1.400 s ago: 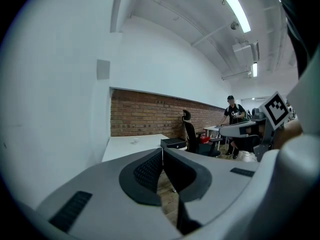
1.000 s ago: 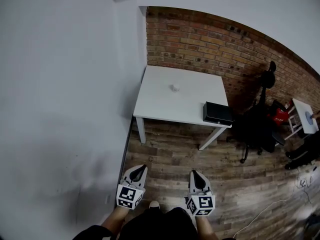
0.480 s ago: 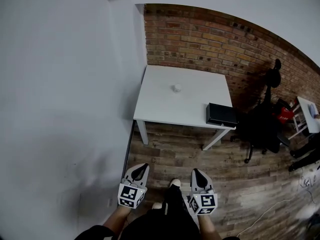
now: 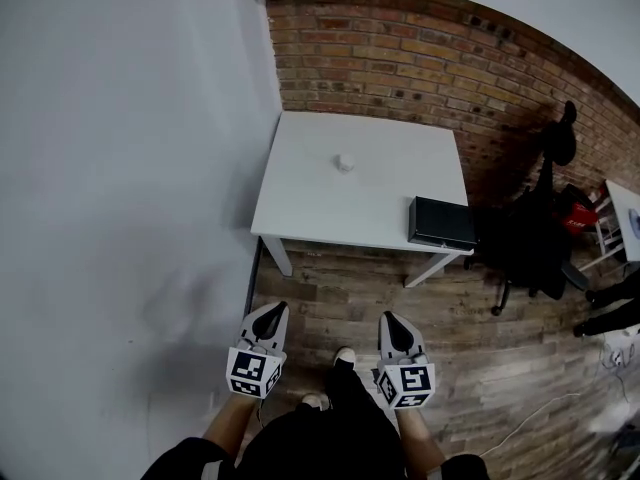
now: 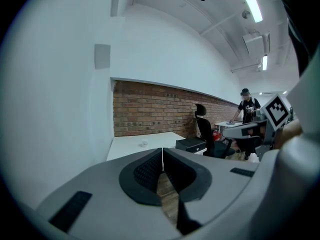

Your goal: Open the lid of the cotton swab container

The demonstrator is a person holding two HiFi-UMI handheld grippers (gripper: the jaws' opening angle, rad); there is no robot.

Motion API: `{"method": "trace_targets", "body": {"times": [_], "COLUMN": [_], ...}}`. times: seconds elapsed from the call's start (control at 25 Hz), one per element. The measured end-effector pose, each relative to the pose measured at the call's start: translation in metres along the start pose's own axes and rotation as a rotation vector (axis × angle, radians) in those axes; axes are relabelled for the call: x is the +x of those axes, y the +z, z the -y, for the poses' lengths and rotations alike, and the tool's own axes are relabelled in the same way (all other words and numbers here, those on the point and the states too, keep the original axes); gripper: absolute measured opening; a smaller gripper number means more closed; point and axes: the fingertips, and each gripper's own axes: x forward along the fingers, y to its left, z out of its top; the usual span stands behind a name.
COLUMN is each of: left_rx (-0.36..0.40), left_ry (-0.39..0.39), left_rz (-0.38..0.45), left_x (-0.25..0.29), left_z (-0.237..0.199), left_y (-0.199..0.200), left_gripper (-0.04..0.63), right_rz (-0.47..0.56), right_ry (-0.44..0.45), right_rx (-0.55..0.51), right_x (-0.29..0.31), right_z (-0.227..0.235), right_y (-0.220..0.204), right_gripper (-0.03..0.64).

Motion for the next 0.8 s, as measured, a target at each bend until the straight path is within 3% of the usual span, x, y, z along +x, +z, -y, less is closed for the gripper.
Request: {"method": "trace_targets", "body": {"times": [0.36, 0.8], "left_rx": [0.001, -0.016], "left_ry": [0.039, 0.090], "left_rz": [-0.006, 0.003], "left_x": [0.067, 0.105], "left_z": [-0.001, -0.007], "left_y": [0.019, 0.036], "left_gripper": [0.014, 0.014], "right_rz": [-0.003, -0.006], "right_ry": [0.050, 0.114], "right_rx": [0.014, -0.003], "right_x": [0.050, 0.085], "right_z": [0.048, 0.072], "right_y": [0.016, 0.035], "right_gripper": [0.021, 0.021]}}
